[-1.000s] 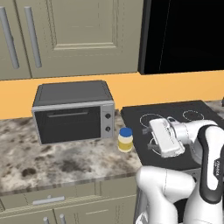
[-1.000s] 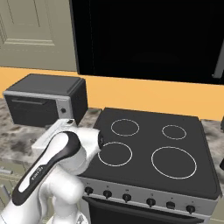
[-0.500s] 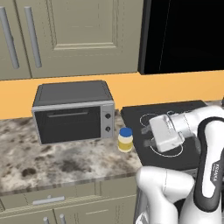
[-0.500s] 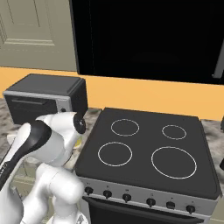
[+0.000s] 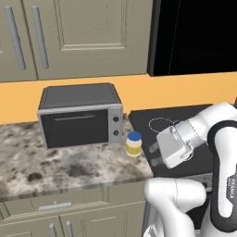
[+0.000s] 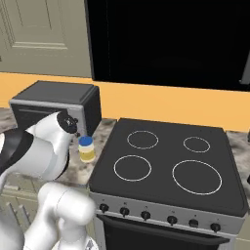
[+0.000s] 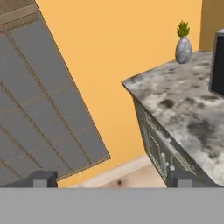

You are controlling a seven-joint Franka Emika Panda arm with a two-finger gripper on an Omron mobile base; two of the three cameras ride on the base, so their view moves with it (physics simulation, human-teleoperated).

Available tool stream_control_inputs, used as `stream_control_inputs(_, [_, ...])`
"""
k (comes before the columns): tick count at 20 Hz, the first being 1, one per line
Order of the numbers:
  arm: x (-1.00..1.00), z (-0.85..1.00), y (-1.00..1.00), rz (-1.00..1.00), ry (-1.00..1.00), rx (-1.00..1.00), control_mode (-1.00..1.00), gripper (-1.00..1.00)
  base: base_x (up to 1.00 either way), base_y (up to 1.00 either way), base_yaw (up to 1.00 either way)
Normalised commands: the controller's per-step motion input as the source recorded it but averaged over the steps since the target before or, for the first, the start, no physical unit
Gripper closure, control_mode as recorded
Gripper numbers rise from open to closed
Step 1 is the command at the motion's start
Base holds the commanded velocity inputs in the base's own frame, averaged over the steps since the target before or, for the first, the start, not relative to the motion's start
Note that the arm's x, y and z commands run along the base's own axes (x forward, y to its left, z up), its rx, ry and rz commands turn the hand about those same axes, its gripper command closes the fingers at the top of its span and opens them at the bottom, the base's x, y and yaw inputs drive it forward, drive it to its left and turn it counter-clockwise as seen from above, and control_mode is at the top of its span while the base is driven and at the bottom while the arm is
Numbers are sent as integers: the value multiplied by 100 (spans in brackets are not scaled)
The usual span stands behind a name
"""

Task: Collect the paprika, mayonnaise, and shaker from the cabinet and place them next to the stove.

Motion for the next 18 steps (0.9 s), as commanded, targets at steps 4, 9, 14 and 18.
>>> stream_control_inputs(4, [0,0,0,0,0,0,100,-100,-100,67,4])
stream_control_inputs(9, [0,0,0,0,0,0,100,-100,-93,54,17])
stream_control_inputs(14, [0,0,0,0,0,0,100,-100,-24,49,35])
stream_control_inputs(18, [0,0,0,0,0,0,100,-100,1,22,51])
